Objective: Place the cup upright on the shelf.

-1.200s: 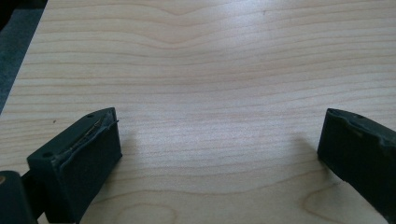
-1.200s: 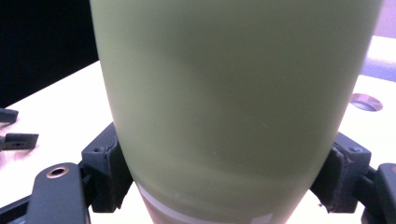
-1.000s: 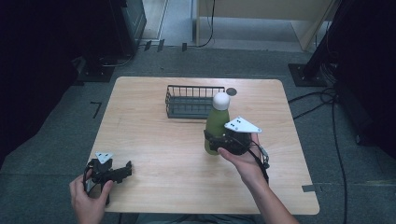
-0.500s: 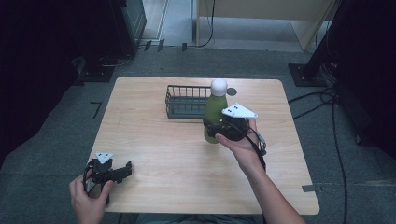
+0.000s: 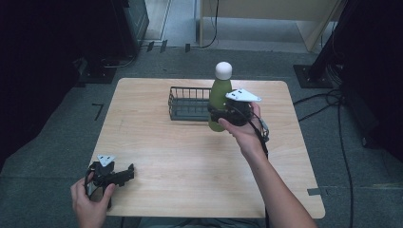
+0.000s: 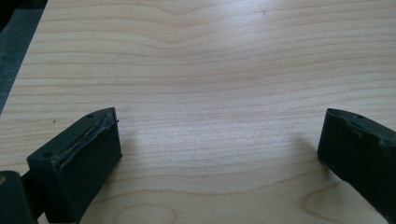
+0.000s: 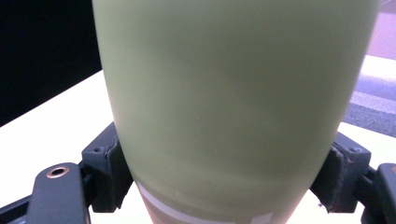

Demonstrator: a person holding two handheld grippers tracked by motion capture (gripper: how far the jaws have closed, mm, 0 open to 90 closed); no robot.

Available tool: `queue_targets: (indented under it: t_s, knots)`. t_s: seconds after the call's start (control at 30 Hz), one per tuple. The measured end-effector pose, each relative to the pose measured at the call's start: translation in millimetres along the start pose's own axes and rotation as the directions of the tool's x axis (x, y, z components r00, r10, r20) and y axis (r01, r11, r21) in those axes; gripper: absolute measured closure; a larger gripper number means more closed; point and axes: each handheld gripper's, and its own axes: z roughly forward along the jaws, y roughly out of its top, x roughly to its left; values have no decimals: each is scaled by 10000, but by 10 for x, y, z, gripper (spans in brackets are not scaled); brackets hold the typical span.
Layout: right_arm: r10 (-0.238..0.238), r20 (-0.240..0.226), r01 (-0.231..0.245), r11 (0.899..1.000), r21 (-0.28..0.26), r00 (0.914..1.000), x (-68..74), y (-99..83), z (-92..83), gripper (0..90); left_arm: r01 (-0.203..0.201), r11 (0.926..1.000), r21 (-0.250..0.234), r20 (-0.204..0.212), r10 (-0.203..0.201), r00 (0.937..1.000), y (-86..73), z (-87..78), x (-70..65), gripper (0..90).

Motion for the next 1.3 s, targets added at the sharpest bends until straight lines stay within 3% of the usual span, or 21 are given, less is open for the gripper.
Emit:
queue_targets:
  t_s: [0.6, 0.9, 1.3]
  knots:
    - [113, 333, -106, 9997, -220, 9994, -70, 426, 287, 203, 10, 10000, 1, 0, -10, 10000, 0, 0, -1, 0]
    - [358, 619, -352, 9993, -108, 9974, -153, 513, 502, 203, -24, 10000, 32, 3, 24, 10000, 0, -2, 1, 0]
    - [239, 904, -217, 9995, -245, 9956, -204, 574, 781, 203, -9, 10000, 17, 1, 9, 10000, 0, -1, 0, 0]
